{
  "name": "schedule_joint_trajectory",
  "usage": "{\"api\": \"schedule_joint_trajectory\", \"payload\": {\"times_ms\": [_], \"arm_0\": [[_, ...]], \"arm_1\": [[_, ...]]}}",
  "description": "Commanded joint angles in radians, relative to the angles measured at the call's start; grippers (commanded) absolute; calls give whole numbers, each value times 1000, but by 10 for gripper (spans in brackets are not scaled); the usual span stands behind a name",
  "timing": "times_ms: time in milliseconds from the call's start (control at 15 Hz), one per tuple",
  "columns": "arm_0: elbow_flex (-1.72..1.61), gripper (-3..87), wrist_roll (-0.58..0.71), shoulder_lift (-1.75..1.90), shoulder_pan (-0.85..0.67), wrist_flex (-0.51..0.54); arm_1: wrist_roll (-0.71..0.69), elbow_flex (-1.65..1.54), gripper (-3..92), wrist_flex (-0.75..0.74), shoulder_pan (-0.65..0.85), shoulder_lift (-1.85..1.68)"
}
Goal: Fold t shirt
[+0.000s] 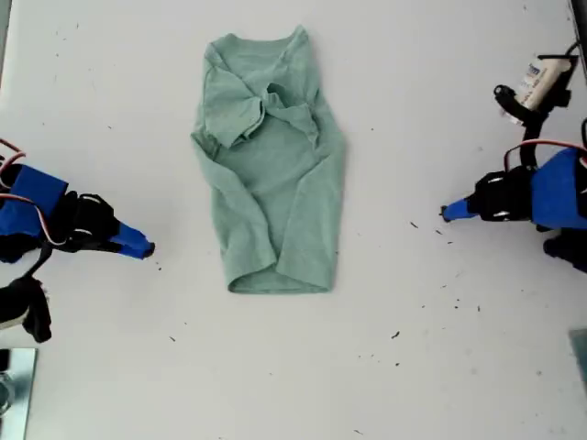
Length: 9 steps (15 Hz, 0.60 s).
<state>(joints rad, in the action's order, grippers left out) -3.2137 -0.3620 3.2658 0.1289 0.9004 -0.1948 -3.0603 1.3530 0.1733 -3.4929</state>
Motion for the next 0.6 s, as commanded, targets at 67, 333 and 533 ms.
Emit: {"api": "schedule_joint_trajectory", "payload": {"times_ms": [67,333,533], "arm_0": [[54,-2,-38,-11,-5,12],[758,-2,-9,-598,8,209],[1509,-2,75,-1183,28,512]], "arm_1": [[58,28,19,21,-67,-8],[86,747,19,109,-144,670],[121,1336,-16,241,-239,1215]]}}
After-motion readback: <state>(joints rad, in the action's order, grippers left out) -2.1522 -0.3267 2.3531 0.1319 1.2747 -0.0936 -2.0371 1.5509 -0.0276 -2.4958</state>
